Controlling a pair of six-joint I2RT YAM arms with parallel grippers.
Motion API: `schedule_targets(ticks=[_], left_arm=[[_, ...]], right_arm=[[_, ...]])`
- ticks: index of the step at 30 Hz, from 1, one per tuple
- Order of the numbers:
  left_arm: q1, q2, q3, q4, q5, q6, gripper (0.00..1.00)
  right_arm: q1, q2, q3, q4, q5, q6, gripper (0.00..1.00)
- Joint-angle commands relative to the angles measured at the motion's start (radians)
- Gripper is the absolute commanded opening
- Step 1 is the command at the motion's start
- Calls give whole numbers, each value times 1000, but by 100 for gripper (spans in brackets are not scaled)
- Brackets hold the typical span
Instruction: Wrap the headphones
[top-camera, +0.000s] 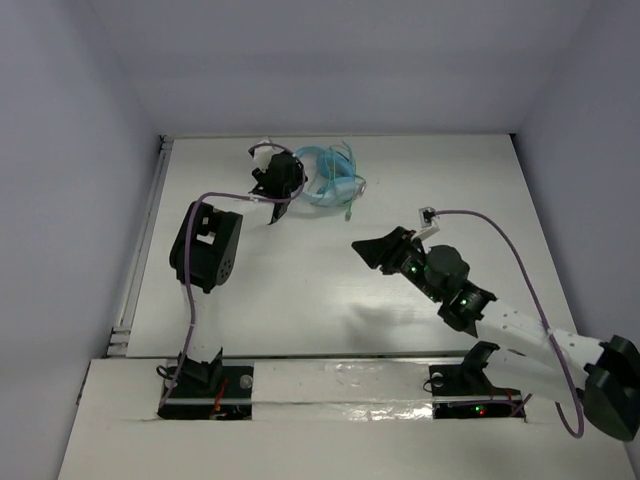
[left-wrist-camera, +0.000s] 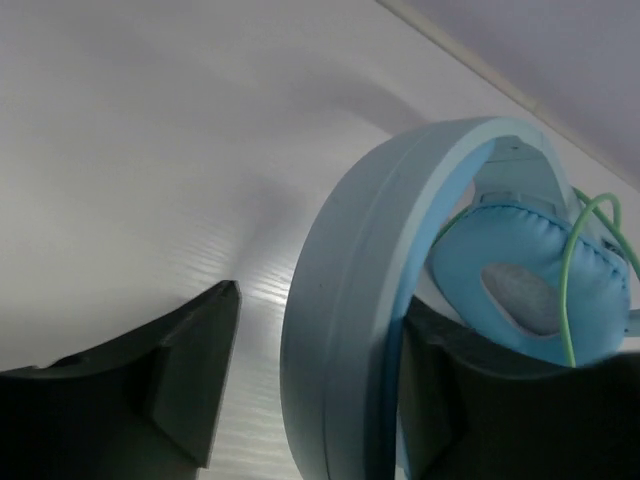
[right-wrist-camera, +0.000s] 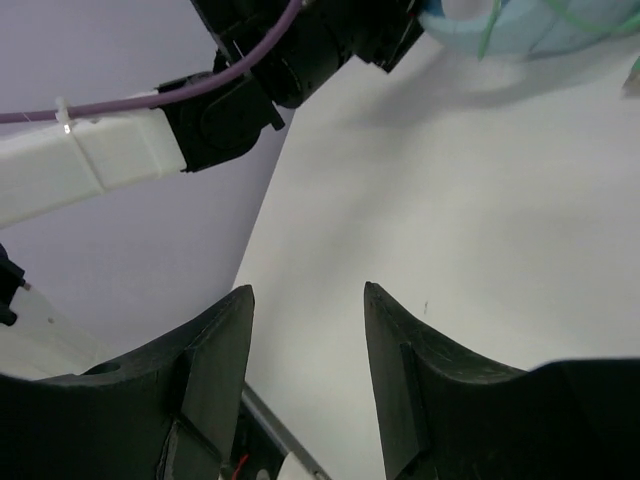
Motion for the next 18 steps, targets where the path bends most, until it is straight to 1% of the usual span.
schedule_targets(ticks=[1, 2, 5, 6, 7, 8, 10, 11, 12, 13, 14, 15, 16, 18], left_arm=[[20, -15, 36, -61, 58, 22, 60], [20, -18, 31, -70, 61, 21, 67], [31, -65, -17, -66, 66, 18, 76], [31, -88, -65, -49, 65, 16, 79], [41, -140, -84, -35, 63, 18, 82], [41, -164, -99, -32, 58, 24, 91], [51, -243, -124, -58, 26, 33, 96], [51, -272, -135, -66, 16, 53, 99], [51, -305, -156, -72, -12, 59, 99], [51, -372, -165, -75, -23, 61, 99], [51, -406, -173, -83, -29, 59, 99], [51, -444, -193, -83, -31, 50, 99], [51, -519, -198, -92, -29, 42, 99], [51, -604, -230, -107, -31, 36, 99]], right_arm=[[6, -88, 94, -241, 109, -138, 54], [6, -105, 117, -261, 117, -160, 54], [6, -168, 148, -326, 141, -198, 54], [6, -180, 174, -346, 147, -207, 54], [6, -202, 186, -379, 164, -217, 54], [6, -214, 196, -393, 172, -235, 52], [6, -237, 219, -424, 189, -246, 47], [6, -259, 226, -433, 192, -260, 42], [6, -268, 234, -442, 197, -266, 36], [6, -277, 254, -467, 203, -270, 26], [6, -291, 262, -475, 206, -280, 11], [6, -297, 271, -482, 209, -287, 5], [6, -311, 289, -494, 218, -299, 0], [6, -329, 308, -525, 224, -312, 0]])
